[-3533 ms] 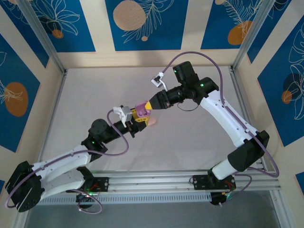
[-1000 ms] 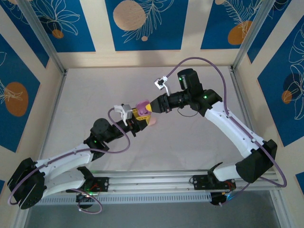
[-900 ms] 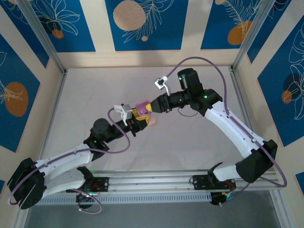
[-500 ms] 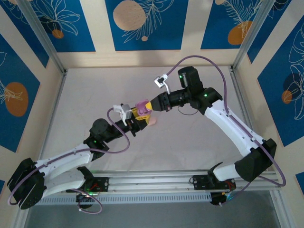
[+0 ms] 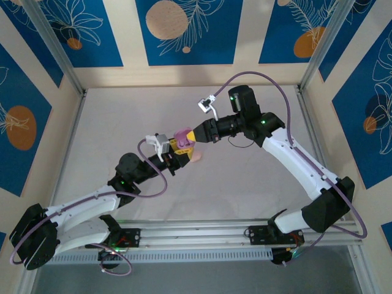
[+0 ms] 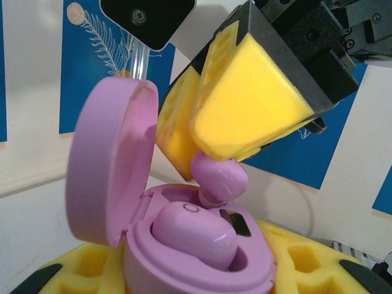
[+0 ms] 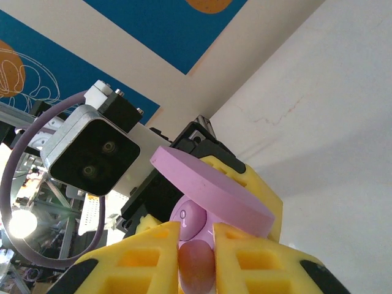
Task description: Insert wireless bluetooth earbuds into charging case
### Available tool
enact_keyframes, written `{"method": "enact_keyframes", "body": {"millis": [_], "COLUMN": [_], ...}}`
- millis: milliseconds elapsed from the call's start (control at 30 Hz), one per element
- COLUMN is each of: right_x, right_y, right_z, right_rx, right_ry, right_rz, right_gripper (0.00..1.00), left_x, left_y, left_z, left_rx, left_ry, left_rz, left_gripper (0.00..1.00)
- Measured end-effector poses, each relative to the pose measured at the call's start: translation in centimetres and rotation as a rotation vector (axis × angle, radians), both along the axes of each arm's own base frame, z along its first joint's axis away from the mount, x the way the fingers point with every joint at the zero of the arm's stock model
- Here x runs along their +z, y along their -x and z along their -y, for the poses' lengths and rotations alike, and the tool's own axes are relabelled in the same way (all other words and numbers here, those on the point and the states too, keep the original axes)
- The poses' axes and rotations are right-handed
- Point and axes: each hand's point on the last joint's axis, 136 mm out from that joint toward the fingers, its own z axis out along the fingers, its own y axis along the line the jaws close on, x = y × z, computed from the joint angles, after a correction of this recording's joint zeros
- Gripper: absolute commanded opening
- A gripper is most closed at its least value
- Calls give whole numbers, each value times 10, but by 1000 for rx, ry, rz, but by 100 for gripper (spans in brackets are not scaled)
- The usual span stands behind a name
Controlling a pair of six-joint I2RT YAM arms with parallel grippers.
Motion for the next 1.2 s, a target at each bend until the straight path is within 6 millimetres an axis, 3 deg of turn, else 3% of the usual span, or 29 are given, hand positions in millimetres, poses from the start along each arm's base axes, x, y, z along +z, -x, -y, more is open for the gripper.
{"method": "enact_keyframes", "body": {"millis": [1200], "right_x": [-8], "right_y": [-6], "right_z": [5], "right_rx": [-70], "right_ry": [109], "right_rz": [33], "right_gripper": [31], "left_x": [-5], "left_y": [-2], "left_z": [0], "left_rx": [7], "left_ry": [-15], "left_rz": [-16], "left_gripper": [25]}}
